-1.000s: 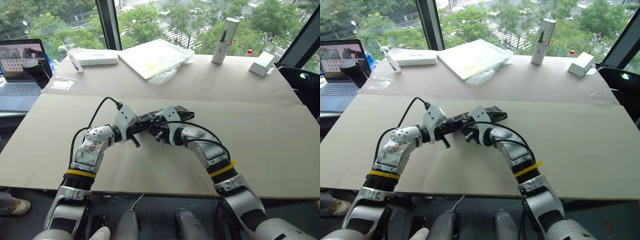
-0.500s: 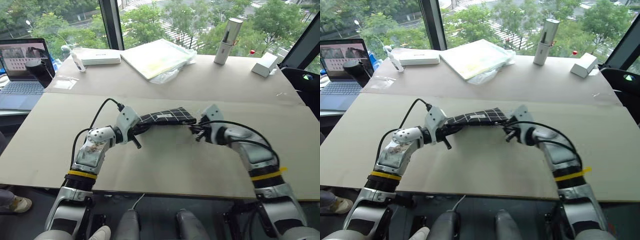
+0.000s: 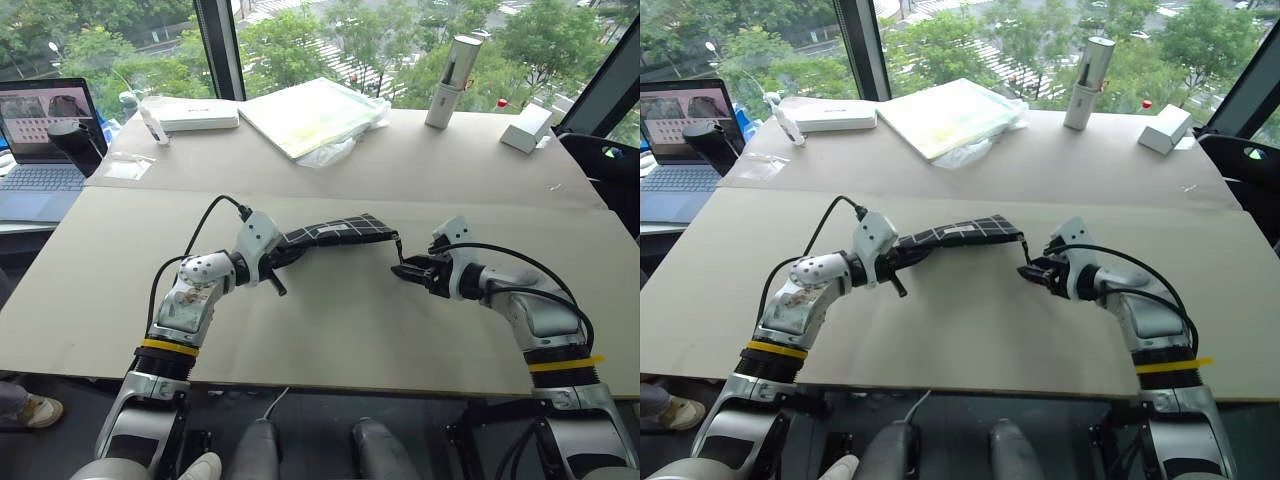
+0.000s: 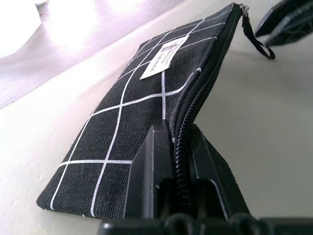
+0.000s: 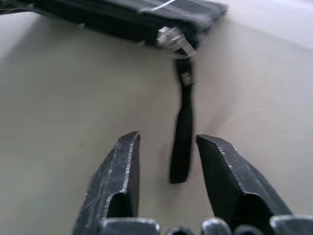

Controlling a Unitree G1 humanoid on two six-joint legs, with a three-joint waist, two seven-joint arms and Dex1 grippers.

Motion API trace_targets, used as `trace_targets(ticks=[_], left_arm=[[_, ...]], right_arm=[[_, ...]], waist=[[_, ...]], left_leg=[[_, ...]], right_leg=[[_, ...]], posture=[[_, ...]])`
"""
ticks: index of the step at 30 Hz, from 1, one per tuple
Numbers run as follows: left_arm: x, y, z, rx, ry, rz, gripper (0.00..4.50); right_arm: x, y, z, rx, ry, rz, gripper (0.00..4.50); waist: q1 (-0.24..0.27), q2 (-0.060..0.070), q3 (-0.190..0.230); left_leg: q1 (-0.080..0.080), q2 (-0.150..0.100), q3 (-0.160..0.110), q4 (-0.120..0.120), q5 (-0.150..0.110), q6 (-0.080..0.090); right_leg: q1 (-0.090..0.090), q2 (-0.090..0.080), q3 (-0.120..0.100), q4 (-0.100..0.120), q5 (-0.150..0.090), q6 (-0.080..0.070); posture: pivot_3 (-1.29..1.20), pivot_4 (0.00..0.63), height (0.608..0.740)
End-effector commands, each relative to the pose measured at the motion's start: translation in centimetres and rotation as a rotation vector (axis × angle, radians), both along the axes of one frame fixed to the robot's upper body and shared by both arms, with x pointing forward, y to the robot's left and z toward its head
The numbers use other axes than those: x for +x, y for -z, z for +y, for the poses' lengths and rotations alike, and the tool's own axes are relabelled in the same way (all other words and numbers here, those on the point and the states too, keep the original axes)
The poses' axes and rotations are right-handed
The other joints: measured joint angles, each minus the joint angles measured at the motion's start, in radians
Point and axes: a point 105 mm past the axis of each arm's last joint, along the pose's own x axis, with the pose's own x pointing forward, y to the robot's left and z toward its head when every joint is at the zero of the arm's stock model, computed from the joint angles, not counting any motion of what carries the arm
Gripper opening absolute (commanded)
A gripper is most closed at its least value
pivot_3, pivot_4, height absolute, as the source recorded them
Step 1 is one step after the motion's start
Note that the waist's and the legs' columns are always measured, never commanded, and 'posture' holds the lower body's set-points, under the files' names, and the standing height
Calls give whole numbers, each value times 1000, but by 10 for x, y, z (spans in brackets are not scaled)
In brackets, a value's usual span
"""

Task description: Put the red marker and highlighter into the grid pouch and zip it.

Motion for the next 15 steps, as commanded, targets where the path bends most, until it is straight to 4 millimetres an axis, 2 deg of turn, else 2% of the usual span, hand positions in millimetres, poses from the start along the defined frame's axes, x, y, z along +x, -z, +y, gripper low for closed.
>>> trace_targets(ticks=[1, 7, 9, 12, 14, 15], left_arm=[[0, -12, -12, -8, 57, -57, 0], [-2, -13, -27, 3, 138, -96, 0], [-4, -14, -35, 14, 184, -121, 0], [-8, -13, -46, 42, 257, -156, 0], [-7, -8, -52, 71, 280, -171, 0], [-7, -5, -56, 76, 288, -168, 397]], right_arm=[[-13, -19, -12, 62, -38, 5, 3135], [-38, -24, -63, -21, -34, 10, 3135], [-52, -32, -79, -46, -57, -28, 3135], [-77, -47, -93, -30, -98, -73, 3135], [-87, -49, -98, -15, -93, -77, 3135], [-88, -47, -101, -16, -75, -78, 3177]], waist=[[5, 0, 0], [26, 0, 0], [26, 0, 0], [28, 0, 0], [26, 0, 0], [24, 0, 0]], left_leg=[[0, 0, 0, 0, 0, 0], [0, -1, 0, 0, 0, 0], [0, -1, 0, 1, 0, 0], [0, -1, 0, 1, 0, 0], [0, -1, 0, 1, 0, 0], [1, -1, -1, 1, 0, 0]], right_leg=[[0, 0, 0, 0, 0, 0], [1, 0, 0, -1, 0, 1], [1, 0, 1, -1, 0, 1], [1, 0, 1, -1, -1, 1], [2, 0, 1, -1, -1, 1], [3, 0, 1, -1, -1, 1]], posture=[[0, 150, 740], [0, 150, 740], [0, 150, 740], [0, 150, 740], [0, 150, 740], [0, 150, 740]])
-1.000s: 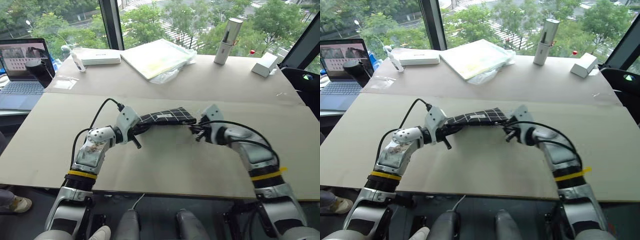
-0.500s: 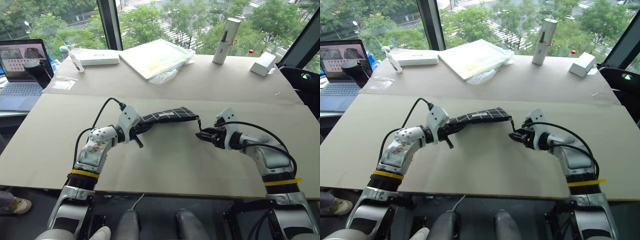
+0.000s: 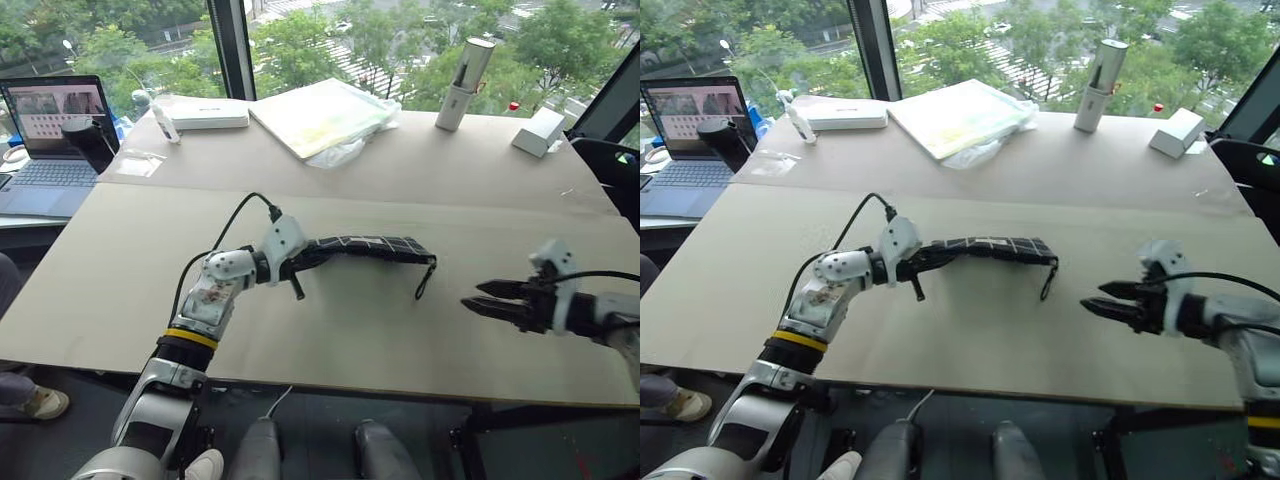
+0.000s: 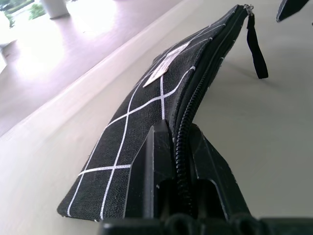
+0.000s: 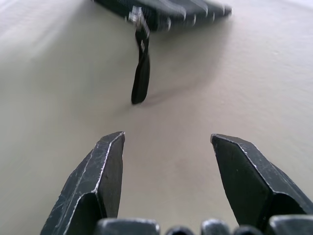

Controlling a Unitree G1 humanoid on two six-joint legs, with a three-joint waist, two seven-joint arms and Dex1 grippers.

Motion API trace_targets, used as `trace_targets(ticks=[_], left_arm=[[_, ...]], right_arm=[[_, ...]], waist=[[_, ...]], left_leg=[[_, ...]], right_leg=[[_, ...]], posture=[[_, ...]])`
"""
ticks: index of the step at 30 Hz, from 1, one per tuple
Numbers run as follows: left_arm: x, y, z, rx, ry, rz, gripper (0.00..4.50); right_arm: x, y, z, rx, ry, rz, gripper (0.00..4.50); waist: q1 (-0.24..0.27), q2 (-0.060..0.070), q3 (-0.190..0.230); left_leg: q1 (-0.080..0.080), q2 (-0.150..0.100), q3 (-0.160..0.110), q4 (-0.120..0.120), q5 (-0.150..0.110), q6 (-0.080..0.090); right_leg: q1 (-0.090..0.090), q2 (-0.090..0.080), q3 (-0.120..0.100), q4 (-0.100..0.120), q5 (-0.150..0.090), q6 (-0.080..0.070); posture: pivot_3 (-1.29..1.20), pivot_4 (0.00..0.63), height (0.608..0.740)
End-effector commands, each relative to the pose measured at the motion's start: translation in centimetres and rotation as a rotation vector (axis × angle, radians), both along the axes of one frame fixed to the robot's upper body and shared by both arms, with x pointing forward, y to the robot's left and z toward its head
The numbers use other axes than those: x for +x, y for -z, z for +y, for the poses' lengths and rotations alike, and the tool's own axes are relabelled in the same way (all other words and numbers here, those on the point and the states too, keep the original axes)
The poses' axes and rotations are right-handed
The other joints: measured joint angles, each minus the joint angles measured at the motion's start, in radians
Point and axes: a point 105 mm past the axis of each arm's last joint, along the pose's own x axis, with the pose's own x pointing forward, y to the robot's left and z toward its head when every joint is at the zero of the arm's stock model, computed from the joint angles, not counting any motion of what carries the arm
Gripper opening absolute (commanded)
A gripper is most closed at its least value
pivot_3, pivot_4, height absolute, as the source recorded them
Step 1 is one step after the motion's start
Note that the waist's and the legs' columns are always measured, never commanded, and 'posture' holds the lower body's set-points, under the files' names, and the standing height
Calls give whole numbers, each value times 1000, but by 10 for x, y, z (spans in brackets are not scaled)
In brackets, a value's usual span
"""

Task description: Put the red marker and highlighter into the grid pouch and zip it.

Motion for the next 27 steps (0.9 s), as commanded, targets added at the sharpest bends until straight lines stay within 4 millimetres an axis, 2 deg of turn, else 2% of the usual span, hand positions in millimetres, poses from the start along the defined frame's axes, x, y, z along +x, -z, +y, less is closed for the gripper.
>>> trace_targets(ticks=[1, 2, 4, 6, 7, 8, 11, 16, 19, 23, 27], left_arm=[[-2, -3, -17, 19, 65, -58, 801], [-3, 0, -20, 14, 74, -48, 1011], [-11, 4, -27, 3, 120, -9, 1719], [-14, -1, -32, -38, 120, -9, 2416], [-17, -4, -32, -59, 122, 1, 3015], [-21, -5, -31, -80, 131, 39, 3168], [-33, -14, -24, -147, 137, 122, 4145], [-31, -35, 1, -292, -30, 213, 4145], [-33, -38, 51, -360, -196, 257, 4145], [-37, -32, 93, -352, -357, 284, 4145], [-41, -27, 124, -344, -482, 276, 4145]], right_arm=[[-6, -16, -3, 5, -5, -90, 3188], [-6, -13, -3, 0, 6, -94, 3188], [-5, -9, 0, 3, 10, -94, 3188], [-3, -5, 3, 6, 12, -92, 3188], [-2, -5, 4, 6, 13, -92, 3188], [-1, -4, 3, 3, 16, -91, 3188], [3, -4, -3, -7, 36, -95, 3188], [9, -9, -16, -2, 75, -117, 3188], [14, -11, -29, 26, 118, -130, 3188], [19, -7, -31, 32, 123, -122, 3188], [25, -2, -30, 36, 125, -117, 3188]], waist=[[-5, 0, 0], [-7, 0, 0], [-8, 0, 0], [-7, 0, 0], [-6, 0, 0], [-5, 0, 0], [-5, 0, 0], [-5, 0, 0], [-8, 1, 0], [-21, 1, 0], [-19, 1, 0]], left_leg=[[0, 0, 0, 0, 0, 0], [1, 0, 0, 0, 0, 0], [4, 0, 0, 0, 0, 0], [4, 0, 0, 0, 0, 0], [4, 0, 0, 0, 0, 0], [4, 0, 0, 0, 0, 0], [4, 0, 0, 0, 0, 0], [6, 0, -1, 0, 0, 0], [10, 0, -1, 0, 0, 0], [11, 0, -2, -2, 0, 1], [11, -1, -2, -2, 0, 1]], right_leg=[[0, 0, 0, 0, 0, 0], [1, 0, 0, 0, 0, 0], [4, 0, 0, 0, 0, 0], [5, 0, 0, 0, -1, 2], [5, 0, 0, -1, -1, 2], [5, 0, 0, -1, -1, 2], [5, 0, 0, -1, -1, 2], [7, 0, 0, -1, -1, 2], [12, 0, 0, -3, -2, 3], [12, 0, 0, -4, -2, 2], [14, 0, 0, -5, -2, 2]], posture=[[0, 150, 740], [0, 150, 740], [0, 150, 740], [0, 150, 740], [0, 150, 740], [0, 150, 740], [0, 150, 740], [0, 150, 740], [0, 150, 740], [0, 150, 740], [0, 150, 740]])
